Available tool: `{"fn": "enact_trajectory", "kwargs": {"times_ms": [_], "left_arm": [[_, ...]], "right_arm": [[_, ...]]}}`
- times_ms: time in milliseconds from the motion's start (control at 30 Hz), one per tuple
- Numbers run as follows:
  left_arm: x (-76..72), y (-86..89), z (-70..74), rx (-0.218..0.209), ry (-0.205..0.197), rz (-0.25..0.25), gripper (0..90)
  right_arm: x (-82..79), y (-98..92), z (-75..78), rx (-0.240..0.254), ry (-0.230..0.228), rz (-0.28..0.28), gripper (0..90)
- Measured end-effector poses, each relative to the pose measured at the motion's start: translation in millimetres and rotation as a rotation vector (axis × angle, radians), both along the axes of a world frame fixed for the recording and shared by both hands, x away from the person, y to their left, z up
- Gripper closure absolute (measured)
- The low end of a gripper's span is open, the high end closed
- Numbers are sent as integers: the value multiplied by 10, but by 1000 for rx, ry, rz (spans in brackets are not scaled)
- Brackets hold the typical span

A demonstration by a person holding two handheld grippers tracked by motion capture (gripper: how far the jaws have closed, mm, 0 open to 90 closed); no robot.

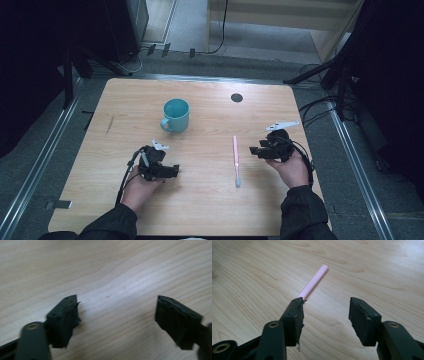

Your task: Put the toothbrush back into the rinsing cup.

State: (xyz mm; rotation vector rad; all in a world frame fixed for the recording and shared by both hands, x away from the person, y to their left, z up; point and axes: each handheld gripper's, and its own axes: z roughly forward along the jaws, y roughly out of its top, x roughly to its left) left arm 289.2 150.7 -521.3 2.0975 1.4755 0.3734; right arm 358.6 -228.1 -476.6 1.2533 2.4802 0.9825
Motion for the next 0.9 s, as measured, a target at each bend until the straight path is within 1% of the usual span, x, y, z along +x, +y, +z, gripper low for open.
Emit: {"fn": "enact_trajectory", "kwargs": {"times_ms": [33,67,100,133,167,200,233,267,300,333,367,400,467,500,533,567,600,633,667,700,733,800,833,900], "left_arm": [[-8,38,117,-26,-15,-70,125],[-15,45,164,-30,-19,-98,122],[-15,45,164,-30,-19,-98,124],[-40,54,233,-37,-24,-150,128],[-40,54,233,-37,-24,-150,144],[-53,59,254,-34,-27,-171,144],[-60,65,300,-42,-12,-186,171],[-60,74,331,-51,-11,-190,225],[-60,74,331,-51,-11,-190,266],[-57,93,368,-62,-12,-199,291],[-55,114,402,-82,-17,-199,291],[-52,170,443,-118,-23,-198,354],[-48,193,445,-120,-19,-196,369],[-45,210,437,-116,-13,-199,379],[-41,223,425,-105,2,-207,379],[-36,230,408,-105,16,-205,413],[-32,238,391,-129,36,-200,426],[-41,253,361,-212,59,-184,427],[-41,253,361,-212,59,-184,426],[-61,268,347,-265,55,-175,422],[-61,268,347,-265,55,-175,414],[-65,281,354,-261,43,-175,410],[-62,304,363,-264,38,-165,393],[-58,319,366,-266,37,-163,389]], "right_arm": [[2,-2,6,2,-7,1,466],[4,0,8,11,-4,0,466],[8,2,3,16,2,3,464],[12,5,-6,13,6,6,464],[12,5,-6,13,6,6,464],[16,12,-14,7,13,8,464],[18,26,-23,4,28,7,464],[19,29,-20,5,29,9,464],[19,29,-20,5,29,9,464],[18,32,-12,14,31,13,464],[18,32,-12,14,31,13,464],[19,33,-14,15,32,19,464],[21,35,-17,17,41,15,464],[32,38,-28,20,60,14,467],[32,38,-28,20,60,14,467],[44,44,-35,19,79,11,472],[48,49,-37,20,87,9,476],[54,53,-40,23,94,10,478],[54,53,-40,23,94,10,478],[60,63,-41,19,110,4,496],[60,63,-41,19,110,4,496],[72,77,-44,22,139,1,518],[79,99,-46,19,165,-6,536],[78,113,-46,15,173,-11,542]]}}
